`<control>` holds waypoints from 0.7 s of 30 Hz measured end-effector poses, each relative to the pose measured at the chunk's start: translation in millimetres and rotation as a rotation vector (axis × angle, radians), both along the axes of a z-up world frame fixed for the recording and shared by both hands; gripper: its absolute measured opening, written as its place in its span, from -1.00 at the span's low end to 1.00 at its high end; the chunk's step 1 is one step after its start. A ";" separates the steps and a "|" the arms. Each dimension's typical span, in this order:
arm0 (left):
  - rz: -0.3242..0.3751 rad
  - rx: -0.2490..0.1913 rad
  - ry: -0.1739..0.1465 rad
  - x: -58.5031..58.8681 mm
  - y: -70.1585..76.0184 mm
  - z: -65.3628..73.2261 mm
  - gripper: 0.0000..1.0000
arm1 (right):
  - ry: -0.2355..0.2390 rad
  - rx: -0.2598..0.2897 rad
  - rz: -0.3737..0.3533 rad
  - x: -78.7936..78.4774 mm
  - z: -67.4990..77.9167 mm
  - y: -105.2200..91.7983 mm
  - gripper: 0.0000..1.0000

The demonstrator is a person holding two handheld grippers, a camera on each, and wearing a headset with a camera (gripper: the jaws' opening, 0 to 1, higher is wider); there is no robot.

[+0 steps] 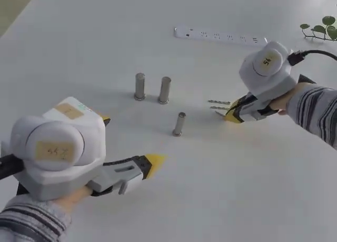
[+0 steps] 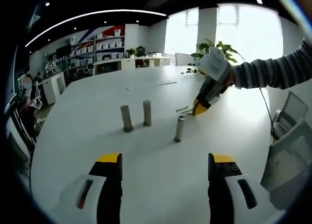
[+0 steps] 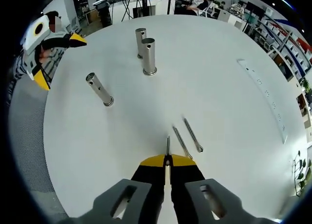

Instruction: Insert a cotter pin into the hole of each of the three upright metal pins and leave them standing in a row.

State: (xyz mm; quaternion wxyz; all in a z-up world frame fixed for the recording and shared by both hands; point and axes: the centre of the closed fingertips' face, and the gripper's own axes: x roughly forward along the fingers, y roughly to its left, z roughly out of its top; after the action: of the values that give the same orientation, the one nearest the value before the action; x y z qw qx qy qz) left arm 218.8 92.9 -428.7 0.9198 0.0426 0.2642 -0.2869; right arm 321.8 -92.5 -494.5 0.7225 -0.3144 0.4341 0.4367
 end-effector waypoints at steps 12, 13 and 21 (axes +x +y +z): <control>-0.029 0.005 0.004 -1.3 -8.3 4.4 0.25 | -0.170 0.109 0.039 -10.1 32.3 10.0 -1.00; -0.037 0.004 0.004 -1.6 -9.6 4.7 0.23 | -0.177 0.115 0.047 -12.8 34.6 11.7 -1.00; -0.078 -0.024 -0.004 0.3 -22.8 12.5 0.18 | -0.250 0.153 0.151 -35.3 48.2 30.3 -1.00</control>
State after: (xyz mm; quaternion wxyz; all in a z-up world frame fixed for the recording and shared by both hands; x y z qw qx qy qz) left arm 219.1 70.1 -416.2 0.9088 0.0424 0.2572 -0.3257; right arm 286.5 -62.2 -446.3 0.7577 -0.3423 0.2814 0.4792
